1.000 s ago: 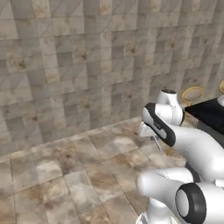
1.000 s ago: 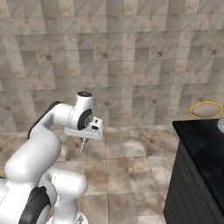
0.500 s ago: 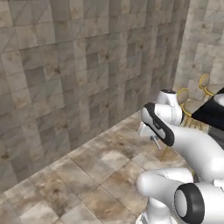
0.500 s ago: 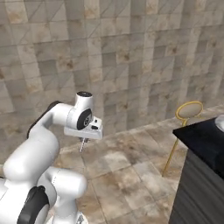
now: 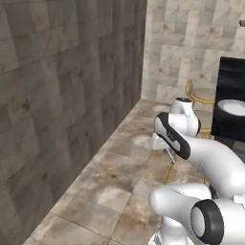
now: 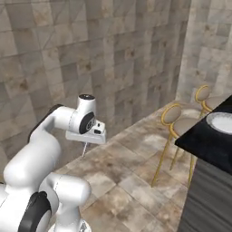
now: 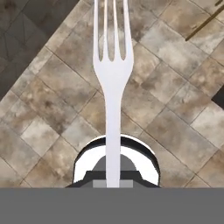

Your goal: Take the fork and place it on the left side of the plate. Then take the spoon and place it on the right side of the plate. Make sure they're directly next to the plate.

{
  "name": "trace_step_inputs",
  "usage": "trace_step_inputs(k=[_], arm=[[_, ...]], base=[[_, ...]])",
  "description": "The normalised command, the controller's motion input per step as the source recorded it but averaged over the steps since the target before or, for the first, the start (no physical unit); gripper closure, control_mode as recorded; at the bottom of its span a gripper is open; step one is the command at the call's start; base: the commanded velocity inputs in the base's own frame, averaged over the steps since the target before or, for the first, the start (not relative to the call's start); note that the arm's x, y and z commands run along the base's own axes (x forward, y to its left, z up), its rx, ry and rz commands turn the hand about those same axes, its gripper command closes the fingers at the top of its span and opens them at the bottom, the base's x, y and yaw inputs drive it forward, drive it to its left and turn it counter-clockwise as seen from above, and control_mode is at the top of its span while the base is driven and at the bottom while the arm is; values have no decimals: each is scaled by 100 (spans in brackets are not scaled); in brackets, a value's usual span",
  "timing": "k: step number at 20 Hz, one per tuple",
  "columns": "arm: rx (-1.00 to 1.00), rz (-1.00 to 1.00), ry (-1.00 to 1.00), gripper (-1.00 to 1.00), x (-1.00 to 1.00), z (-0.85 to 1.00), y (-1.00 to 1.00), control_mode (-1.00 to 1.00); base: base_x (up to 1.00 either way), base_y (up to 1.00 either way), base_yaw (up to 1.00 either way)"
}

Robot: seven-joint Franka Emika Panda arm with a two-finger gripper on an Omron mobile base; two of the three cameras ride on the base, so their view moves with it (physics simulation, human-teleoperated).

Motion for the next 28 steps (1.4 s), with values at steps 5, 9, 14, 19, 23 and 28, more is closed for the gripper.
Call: trace_step_inputs(k=[5, 9, 14, 19, 23, 28], arm=[[0, 0, 0, 100, 0, 0, 0, 100], [0, 0, 0, 100, 0, 0, 0, 100], [0, 0, 0, 100, 0, 0, 0, 100], [0, 0, 0, 100, 0, 0, 0, 100], [0, 0, 0, 100, 0, 0, 0, 100], [0, 0, 0, 100, 0, 0, 0, 100]], base=[[96, 82, -71], [84, 72, -77], [79, 70, -77], [57, 66, -78], [1, 55, -83], [-1, 60, -80]])
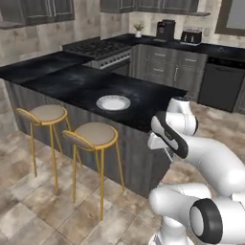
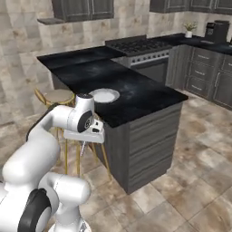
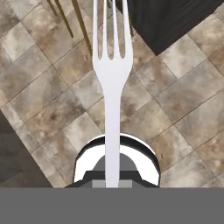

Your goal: Take the fork and place it on the left side of the plate. Then take the spoon and place it on the right side of the plate. Make sure they're directly next to the plate.

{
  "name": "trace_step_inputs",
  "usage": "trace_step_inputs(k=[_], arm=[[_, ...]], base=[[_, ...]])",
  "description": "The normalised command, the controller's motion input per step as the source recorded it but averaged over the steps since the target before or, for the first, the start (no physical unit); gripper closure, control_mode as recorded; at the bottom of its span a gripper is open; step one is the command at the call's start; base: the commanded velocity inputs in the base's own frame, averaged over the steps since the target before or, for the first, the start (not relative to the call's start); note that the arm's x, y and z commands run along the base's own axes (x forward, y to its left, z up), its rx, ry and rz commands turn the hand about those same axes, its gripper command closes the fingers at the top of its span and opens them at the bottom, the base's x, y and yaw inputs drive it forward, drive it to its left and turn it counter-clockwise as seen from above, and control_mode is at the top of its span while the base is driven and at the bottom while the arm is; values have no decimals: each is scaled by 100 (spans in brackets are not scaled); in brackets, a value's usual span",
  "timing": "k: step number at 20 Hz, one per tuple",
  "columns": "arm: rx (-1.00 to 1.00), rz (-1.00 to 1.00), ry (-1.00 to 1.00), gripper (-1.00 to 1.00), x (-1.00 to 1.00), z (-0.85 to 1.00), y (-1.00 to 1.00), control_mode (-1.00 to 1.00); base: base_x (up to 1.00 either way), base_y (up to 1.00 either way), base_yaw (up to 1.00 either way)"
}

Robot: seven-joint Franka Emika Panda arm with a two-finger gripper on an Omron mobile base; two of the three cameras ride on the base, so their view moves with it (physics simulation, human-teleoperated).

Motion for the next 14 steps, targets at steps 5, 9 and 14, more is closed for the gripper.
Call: trace_step_inputs(k=[5, 9, 14], arm=[[0, 0, 0, 100, 0, 0, 0, 100], [0, 0, 0, 100, 0, 0, 0, 100], [0, 0, 0, 100, 0, 0, 0, 100]], base=[[-6, 89, -60], [0, 100, -39], [0, 100, -51]])
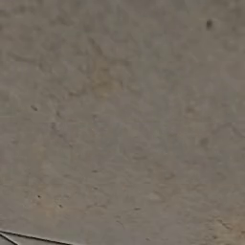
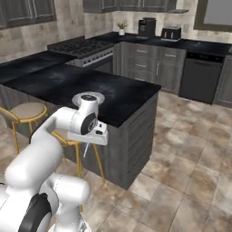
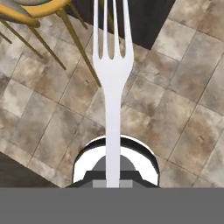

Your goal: Take the fork and place it on the left side of the plate. Then take the spoon and place it on the right side of the plate. Make sure they're directly next to the plate.

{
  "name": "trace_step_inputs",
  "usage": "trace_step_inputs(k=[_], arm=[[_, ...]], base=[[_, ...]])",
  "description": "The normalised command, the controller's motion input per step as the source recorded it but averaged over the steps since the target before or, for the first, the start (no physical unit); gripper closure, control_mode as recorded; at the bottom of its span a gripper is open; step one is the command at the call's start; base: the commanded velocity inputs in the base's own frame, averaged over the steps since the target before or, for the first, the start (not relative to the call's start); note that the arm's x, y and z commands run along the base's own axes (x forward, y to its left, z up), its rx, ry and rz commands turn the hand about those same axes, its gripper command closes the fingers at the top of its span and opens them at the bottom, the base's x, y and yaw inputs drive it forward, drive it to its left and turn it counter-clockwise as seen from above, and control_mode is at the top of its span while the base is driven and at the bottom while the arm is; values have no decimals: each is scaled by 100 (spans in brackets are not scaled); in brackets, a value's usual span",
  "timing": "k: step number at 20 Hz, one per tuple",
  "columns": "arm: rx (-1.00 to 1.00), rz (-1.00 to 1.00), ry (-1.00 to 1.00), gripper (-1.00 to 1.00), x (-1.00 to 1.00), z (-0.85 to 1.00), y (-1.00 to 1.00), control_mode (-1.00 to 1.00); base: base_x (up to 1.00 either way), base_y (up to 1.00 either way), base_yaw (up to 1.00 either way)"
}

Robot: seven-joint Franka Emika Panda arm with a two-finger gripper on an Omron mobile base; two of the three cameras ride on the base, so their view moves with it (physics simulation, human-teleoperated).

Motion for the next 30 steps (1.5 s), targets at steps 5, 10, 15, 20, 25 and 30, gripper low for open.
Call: trace_step_inputs(k=[5, 10, 15, 20, 25, 30], arm=[[0, 0, 0, 100, 0, 0, 0, 100], [0, 0, 0, 100, 0, 0, 0, 100], [0, 0, 0, 100, 0, 0, 0, 100], [0, 0, 0, 100, 0, 0, 0, 100], [0, 0, 0, 100, 0, 0, 0, 100], [0, 0, 0, 100, 0, 0, 0, 100]], base=[[5, 100, -49], [0, 100, -40], [5, 100, -34], [8, 100, -23], [18, 100, -14], [81, 49, -5]])
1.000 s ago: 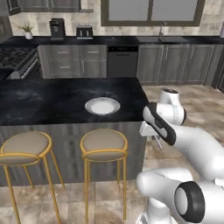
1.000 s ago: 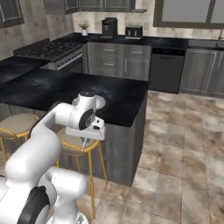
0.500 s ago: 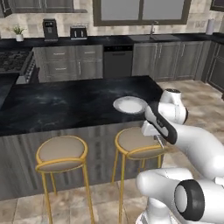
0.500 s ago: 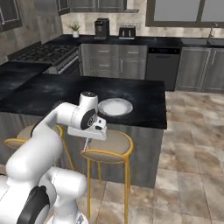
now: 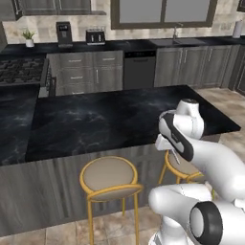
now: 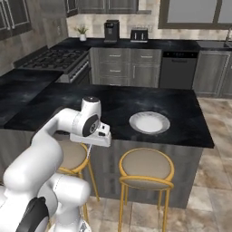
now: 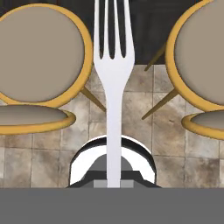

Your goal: Take the fork and place it on the left side of the plate. Then take the spoon and place it on the right side of the plate. Make sure they're directly next to the plate.

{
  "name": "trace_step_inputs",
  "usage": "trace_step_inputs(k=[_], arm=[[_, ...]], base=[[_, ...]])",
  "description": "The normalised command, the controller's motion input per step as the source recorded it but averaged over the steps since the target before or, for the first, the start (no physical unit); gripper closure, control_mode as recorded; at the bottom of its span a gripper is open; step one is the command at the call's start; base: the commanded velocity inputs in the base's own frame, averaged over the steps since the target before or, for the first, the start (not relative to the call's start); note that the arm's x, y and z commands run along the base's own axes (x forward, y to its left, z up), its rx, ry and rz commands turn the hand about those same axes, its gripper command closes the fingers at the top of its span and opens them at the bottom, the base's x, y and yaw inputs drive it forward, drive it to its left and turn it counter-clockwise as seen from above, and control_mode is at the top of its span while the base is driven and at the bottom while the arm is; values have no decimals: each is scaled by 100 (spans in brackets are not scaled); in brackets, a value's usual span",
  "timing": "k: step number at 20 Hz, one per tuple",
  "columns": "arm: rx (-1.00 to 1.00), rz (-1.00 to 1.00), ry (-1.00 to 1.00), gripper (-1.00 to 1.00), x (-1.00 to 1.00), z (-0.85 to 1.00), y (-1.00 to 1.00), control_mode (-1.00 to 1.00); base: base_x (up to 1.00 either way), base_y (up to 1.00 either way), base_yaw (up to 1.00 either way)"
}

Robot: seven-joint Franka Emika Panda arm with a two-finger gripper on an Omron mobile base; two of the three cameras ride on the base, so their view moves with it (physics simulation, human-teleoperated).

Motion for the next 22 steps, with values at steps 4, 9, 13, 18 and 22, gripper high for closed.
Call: trace_step_inputs(k=[4, 9, 13, 18, 22], arm=[[0, 0, 0, 100, 0, 0, 0, 100], [0, 0, 0, 100, 0, 0, 0, 100], [0, 0, 0, 100, 0, 0, 0, 100], [0, 0, 0, 100, 0, 0, 0, 100], [0, 0, 0, 100, 0, 0, 0, 100]], base=[[40, 28, 0], [0, 7, 0], [0, 0, 0], [0, 0, 0], [0, 0, 0]])
